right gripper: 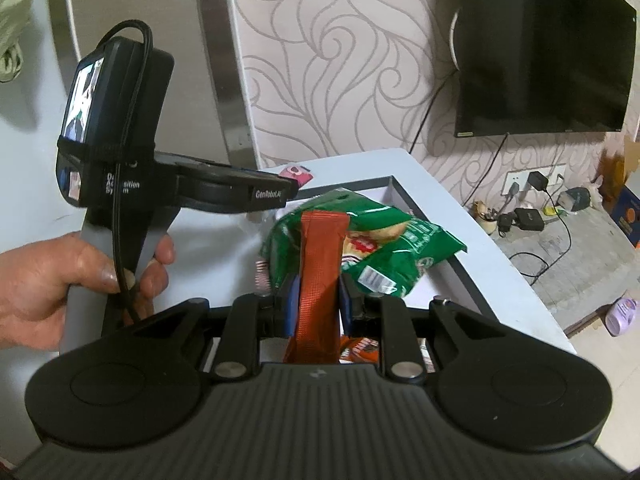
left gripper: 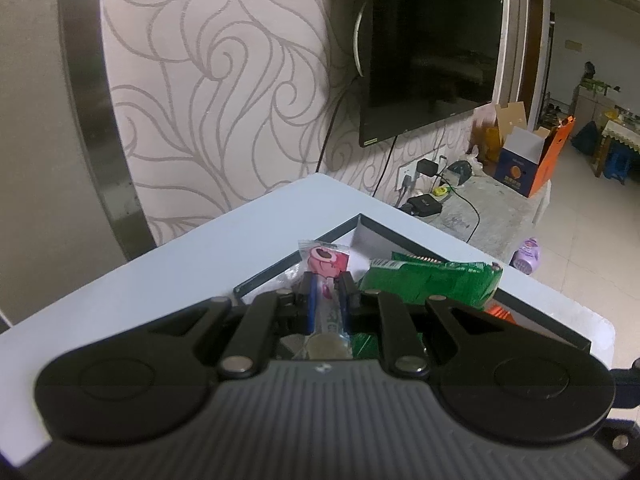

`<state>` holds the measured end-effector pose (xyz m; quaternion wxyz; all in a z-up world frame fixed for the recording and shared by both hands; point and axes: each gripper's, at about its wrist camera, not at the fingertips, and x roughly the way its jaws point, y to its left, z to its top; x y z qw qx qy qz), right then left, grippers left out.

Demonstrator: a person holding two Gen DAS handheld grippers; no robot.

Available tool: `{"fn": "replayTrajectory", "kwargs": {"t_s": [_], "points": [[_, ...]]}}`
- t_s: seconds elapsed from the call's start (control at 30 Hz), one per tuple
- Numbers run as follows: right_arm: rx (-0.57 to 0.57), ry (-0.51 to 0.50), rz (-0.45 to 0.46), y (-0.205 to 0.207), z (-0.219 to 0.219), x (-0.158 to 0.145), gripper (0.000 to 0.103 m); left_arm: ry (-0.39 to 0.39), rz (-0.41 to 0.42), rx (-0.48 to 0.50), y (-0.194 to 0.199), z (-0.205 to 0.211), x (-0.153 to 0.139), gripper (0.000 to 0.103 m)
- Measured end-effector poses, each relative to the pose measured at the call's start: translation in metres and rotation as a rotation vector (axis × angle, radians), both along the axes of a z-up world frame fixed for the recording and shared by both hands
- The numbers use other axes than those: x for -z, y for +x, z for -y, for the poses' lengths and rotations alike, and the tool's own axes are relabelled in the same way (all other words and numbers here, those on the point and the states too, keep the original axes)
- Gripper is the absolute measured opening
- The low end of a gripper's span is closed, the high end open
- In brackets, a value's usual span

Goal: Organize snacks
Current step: 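Lower the bar into the box with the right tool while the left tool lowers the pink packet there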

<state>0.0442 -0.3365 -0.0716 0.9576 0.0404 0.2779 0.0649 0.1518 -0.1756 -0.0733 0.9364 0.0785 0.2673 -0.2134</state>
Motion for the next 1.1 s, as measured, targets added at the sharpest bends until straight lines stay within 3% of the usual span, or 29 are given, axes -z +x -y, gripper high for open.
{"fn": "replayTrajectory", "kwargs": {"t_s": [1.1], "points": [[0.064, -0.016, -0.079, 0.026, 0.030, 0.019, 0.024, 0.007, -0.042, 0.049, 0.050, 0.034, 0.022, 0.016]]}}
